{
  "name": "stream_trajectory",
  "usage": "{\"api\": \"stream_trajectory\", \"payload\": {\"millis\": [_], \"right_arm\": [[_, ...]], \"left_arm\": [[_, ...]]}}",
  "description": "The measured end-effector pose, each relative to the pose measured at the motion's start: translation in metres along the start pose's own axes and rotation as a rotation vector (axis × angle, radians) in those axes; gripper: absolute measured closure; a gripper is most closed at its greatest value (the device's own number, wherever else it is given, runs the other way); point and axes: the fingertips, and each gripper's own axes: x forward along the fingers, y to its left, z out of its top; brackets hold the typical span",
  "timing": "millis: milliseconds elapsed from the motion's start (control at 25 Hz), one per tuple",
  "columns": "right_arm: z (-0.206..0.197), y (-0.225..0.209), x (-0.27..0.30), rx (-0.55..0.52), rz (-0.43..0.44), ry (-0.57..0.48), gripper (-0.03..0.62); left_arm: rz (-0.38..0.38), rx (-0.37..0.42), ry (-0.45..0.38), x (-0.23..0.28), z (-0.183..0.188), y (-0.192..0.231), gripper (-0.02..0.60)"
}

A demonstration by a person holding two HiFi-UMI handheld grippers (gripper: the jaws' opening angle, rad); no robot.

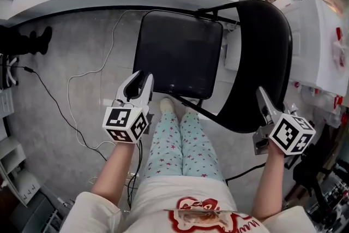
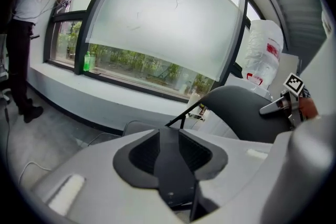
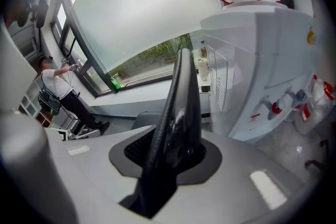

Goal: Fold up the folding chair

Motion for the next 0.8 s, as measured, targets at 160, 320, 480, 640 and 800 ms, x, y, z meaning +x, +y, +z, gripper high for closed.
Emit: {"api": "stream_trajectory", "payload": {"millis": [160, 320, 480, 640, 800], "right_arm": [[0.0, -0.001, -0.002, -0.009, 0.003, -0.007, 0.48], [-0.001, -0.002, -0.002, -0.006, -0.001, -0.006, 0.479], [0.002, -0.001, -0.004, -0.005, -0.006, -0.006, 0.479], [0.001, -0.003, -0.005, -0.004, -0.013, -0.007, 0.477], [0.004, 0.0, -0.008, 0.001, -0.018, -0.009, 0.476]], "left_arm": [[-0.026, 0.015, 0.111, 0.025, -0.044, 0.036, 0.37], [0.005, -0.004, 0.206, 0.049, -0.086, 0.085, 0.283], [-0.026, -0.035, 0.283, 0.072, -0.113, 0.118, 0.237], [-0.075, -0.123, 0.343, 0.1, -0.135, 0.144, 0.202], [-0.112, -0.189, 0.413, 0.123, -0.154, 0.165, 0.169]]}}
